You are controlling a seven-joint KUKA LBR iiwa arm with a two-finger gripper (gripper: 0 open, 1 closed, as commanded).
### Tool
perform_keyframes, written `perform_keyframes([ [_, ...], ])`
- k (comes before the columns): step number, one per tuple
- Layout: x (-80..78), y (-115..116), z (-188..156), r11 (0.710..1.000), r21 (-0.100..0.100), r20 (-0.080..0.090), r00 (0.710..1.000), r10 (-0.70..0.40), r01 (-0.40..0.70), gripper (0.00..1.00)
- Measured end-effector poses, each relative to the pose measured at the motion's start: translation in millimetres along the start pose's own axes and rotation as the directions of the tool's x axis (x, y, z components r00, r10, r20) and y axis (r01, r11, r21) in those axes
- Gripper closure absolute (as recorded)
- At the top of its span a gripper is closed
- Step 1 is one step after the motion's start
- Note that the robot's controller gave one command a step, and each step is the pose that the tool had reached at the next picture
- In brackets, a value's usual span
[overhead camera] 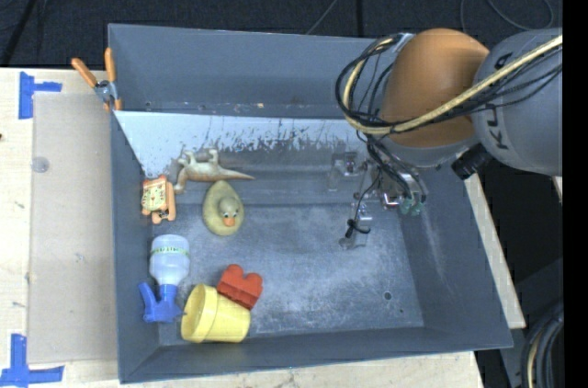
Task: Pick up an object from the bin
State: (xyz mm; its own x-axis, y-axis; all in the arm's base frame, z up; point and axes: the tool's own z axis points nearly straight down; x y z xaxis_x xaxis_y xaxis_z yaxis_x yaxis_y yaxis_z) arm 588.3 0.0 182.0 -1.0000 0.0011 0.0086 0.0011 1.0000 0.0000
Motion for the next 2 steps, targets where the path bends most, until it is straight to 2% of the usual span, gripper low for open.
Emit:
perform_keyframes([
  [1,-1.4,0,-5,1.000,0.000,0.007,1.000,0.000,0.000,0.00],
  [2,-1.1,32,30,0.999,0.002,0.012,0.999,-0.050,0.050,0.00],
])
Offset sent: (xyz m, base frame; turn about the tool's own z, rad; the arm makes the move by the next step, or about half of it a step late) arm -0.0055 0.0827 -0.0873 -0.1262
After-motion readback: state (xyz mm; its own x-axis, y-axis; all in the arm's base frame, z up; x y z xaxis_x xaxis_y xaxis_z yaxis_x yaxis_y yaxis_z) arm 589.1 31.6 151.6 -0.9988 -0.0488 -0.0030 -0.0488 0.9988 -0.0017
